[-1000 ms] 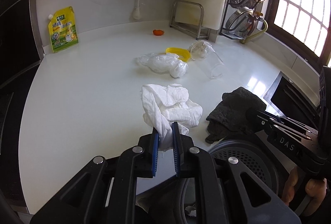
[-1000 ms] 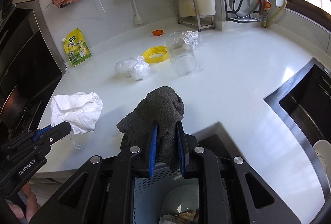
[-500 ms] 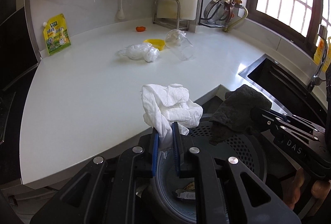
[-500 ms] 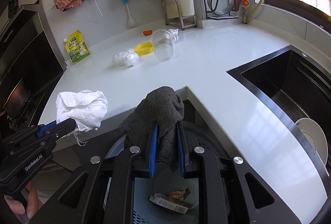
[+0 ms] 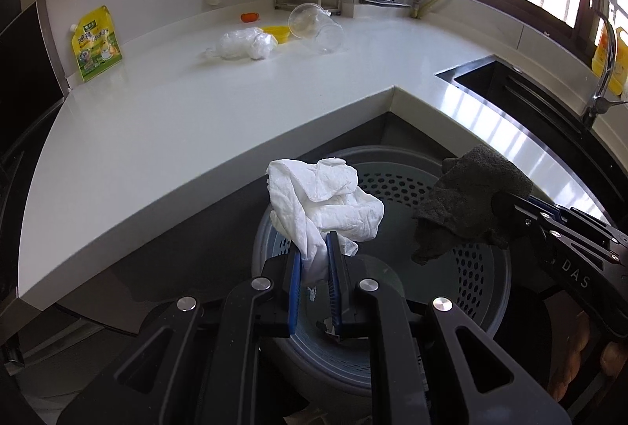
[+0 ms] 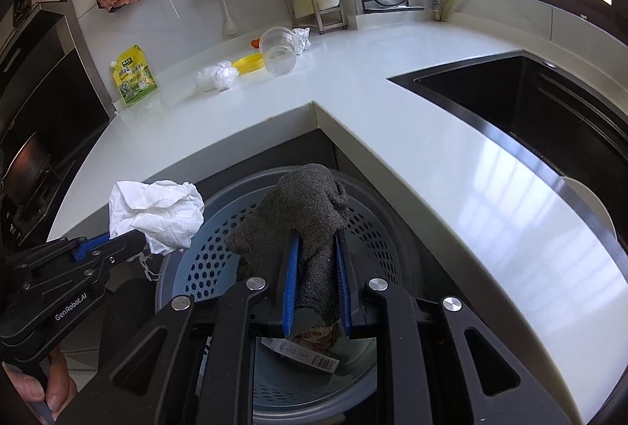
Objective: Collect trash
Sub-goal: 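Carry the tissue and grey cloth over the basket, then open both tools to drop the tissue and grey cloth into the basket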
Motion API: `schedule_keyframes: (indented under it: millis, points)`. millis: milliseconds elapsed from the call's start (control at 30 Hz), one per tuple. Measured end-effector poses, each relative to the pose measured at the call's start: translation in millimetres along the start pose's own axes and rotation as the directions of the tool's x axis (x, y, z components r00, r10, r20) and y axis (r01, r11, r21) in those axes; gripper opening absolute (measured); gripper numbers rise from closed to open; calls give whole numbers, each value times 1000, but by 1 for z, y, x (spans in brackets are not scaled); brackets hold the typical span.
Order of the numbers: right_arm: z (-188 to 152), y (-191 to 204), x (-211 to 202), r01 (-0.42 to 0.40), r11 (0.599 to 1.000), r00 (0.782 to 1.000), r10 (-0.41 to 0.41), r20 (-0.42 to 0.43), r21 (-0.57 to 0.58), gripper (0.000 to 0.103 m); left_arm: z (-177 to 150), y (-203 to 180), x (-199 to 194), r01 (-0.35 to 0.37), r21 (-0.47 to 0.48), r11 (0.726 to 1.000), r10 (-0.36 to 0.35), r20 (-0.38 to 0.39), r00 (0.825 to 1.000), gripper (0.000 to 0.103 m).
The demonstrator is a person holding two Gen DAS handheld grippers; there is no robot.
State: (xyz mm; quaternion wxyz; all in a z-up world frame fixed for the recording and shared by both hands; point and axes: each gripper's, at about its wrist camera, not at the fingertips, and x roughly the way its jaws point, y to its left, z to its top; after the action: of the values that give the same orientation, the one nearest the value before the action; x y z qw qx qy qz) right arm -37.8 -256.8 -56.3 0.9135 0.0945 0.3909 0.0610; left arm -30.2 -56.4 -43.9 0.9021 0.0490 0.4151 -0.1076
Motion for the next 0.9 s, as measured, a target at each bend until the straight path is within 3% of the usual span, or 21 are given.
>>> schedule_keyframes:
  millis: [333,900]
  points:
    - [-33,-5,17,11,1000,998,-10,-54,8,17,-17,-10,23,12,29,1000,-11,-55,998,13]
    - [-41,-9,34,5,1000,995,-3,-101,13,17,-26,-12,48,18,29,999,-14,-123,992,13]
